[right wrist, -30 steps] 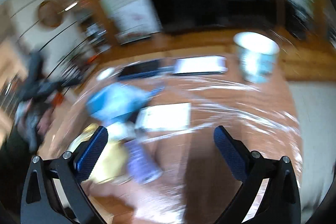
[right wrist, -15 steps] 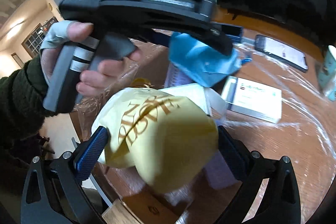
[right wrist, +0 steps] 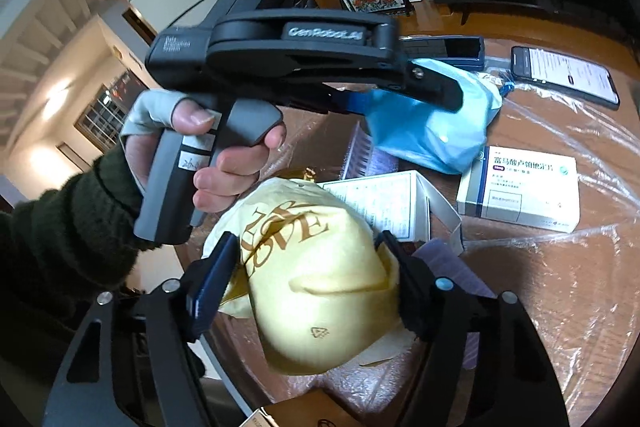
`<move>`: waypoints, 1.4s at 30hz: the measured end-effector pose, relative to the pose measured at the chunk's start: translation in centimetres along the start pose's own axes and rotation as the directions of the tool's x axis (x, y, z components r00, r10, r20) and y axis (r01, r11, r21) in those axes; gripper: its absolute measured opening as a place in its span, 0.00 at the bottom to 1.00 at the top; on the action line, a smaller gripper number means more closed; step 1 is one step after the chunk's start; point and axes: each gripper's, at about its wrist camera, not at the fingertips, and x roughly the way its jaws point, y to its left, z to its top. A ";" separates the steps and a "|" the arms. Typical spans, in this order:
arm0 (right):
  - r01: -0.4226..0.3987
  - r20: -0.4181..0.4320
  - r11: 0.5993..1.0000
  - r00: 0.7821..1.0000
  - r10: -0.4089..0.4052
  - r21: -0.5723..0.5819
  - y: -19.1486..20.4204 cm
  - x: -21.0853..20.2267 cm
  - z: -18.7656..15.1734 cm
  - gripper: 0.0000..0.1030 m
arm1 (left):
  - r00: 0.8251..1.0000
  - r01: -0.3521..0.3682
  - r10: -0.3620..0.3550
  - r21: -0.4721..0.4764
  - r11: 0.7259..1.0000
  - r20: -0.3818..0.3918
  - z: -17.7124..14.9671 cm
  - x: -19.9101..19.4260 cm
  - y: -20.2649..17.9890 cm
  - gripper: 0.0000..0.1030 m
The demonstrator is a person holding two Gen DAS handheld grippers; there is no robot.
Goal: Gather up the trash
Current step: 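Grasp the light-blue plastic bag with the left tool while the right tool grasps the yellow paper bag, then carry the blue bag with the left tool while the right tool carries the yellow bag toward the bin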
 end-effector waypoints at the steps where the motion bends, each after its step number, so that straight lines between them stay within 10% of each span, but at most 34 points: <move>1: 0.003 0.002 1.000 1.000 -0.003 -0.005 0.0 -0.2 -0.1 0.67 | 1.000 0.002 -0.002 -0.001 1.000 0.000 0.0 0.0 0.0 0.68; 6: 0.069 0.013 0.993 0.998 -0.068 -0.093 1.4 -0.5 -0.5 0.92 | 1.000 -0.016 0.016 0.035 0.999 0.018 0.5 -1.2 -0.4 0.80; 11: 0.143 -0.012 0.951 0.988 -0.152 -0.273 3.9 -0.2 -0.2 0.94 | 0.996 -0.071 0.073 0.028 0.997 -0.052 2.0 -0.8 -0.9 0.85; 20: 0.157 -0.099 0.615 0.927 -0.362 -0.773 9.6 3.7 -1.5 0.96 | 0.973 -0.116 0.126 0.065 0.991 -0.191 3.4 2.9 -2.1 0.85; 25: 0.110 -0.161 0.527 0.883 -0.441 -0.843 9.8 7.0 -2.8 0.95 | 0.956 -0.151 0.176 0.121 0.981 -0.236 3.2 4.0 -2.6 0.85; 28: 0.096 -0.189 0.544 0.876 -0.443 -0.834 9.4 7.7 -2.9 0.82 | 0.954 -0.167 0.197 0.147 0.975 -0.227 3.2 4.0 -2.7 0.85; 33: 0.068 -0.227 0.701 0.920 -0.319 -0.709 8.3 5.4 -1.4 0.49 | 0.968 -0.150 0.180 0.174 0.973 -0.172 2.8 2.9 -2.8 0.71; 42: 0.113 -0.181 0.787 0.944 -0.275 -0.607 6.3 3.8 -0.8 0.42 | 0.989 -0.057 0.069 0.094 0.994 -0.130 2.9 1.4 -1.6 0.47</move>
